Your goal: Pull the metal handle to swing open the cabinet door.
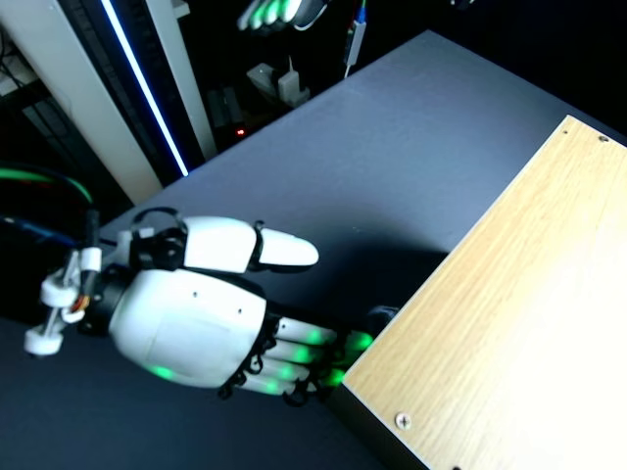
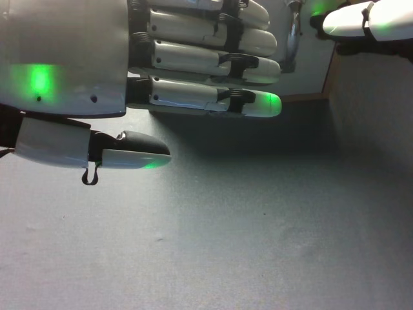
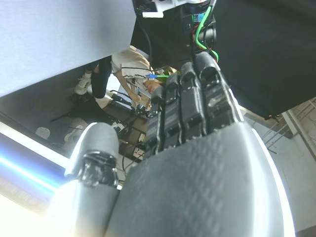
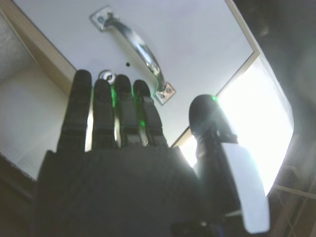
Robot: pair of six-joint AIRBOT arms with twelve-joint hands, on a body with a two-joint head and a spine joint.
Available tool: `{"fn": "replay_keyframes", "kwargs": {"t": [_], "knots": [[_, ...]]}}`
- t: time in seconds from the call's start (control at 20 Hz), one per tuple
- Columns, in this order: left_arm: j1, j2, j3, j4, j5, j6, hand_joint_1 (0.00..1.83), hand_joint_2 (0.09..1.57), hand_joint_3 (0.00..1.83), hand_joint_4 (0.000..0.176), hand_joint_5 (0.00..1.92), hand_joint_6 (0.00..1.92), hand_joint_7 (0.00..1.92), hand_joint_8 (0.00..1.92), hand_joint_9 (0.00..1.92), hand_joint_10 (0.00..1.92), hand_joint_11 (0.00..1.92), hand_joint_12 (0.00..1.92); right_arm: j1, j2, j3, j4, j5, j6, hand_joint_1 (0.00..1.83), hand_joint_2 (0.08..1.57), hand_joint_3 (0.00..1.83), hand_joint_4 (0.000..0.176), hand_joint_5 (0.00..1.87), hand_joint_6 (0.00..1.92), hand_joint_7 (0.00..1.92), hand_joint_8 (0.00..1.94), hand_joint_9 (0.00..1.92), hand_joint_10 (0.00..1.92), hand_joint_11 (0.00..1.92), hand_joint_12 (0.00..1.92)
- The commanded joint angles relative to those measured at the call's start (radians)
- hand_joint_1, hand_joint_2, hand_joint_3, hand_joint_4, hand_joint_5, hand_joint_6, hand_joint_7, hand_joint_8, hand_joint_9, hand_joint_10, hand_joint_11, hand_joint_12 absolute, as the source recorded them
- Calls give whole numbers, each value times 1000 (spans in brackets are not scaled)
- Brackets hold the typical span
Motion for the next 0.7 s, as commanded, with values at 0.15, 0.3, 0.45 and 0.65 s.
{"fn": "replay_keyframes", "kwargs": {"t": [0.15,0.3,0.45,0.65], "knots": [[-10,7,-4,-98,-19,7,0,1569,139,0,147,0,160,1,150,1,0,423,7,-16,-10,-10,32,7,0,1489,0,0,119,1,126,1,94,0,0,304],[-10,7,-4,-98,-19,7,0,1565,143,0,159,2,166,1,157,2,0,439,7,-16,8,7,32,7,0,1486,0,0,123,3,131,3,100,3,0,317],[-10,7,-4,-98,-19,7,0,1565,152,0,144,0,150,0,137,1,0,354,7,-16,24,46,35,7,0,1486,0,0,117,0,127,0,99,1,0,326],[-10,7,-4,-98,-19,7,0,1562,156,0,165,3,183,4,164,4,0,407,21,-14,46,103,43,7,0,1497,1,0,104,1,101,1,74,1,0,271]]}}
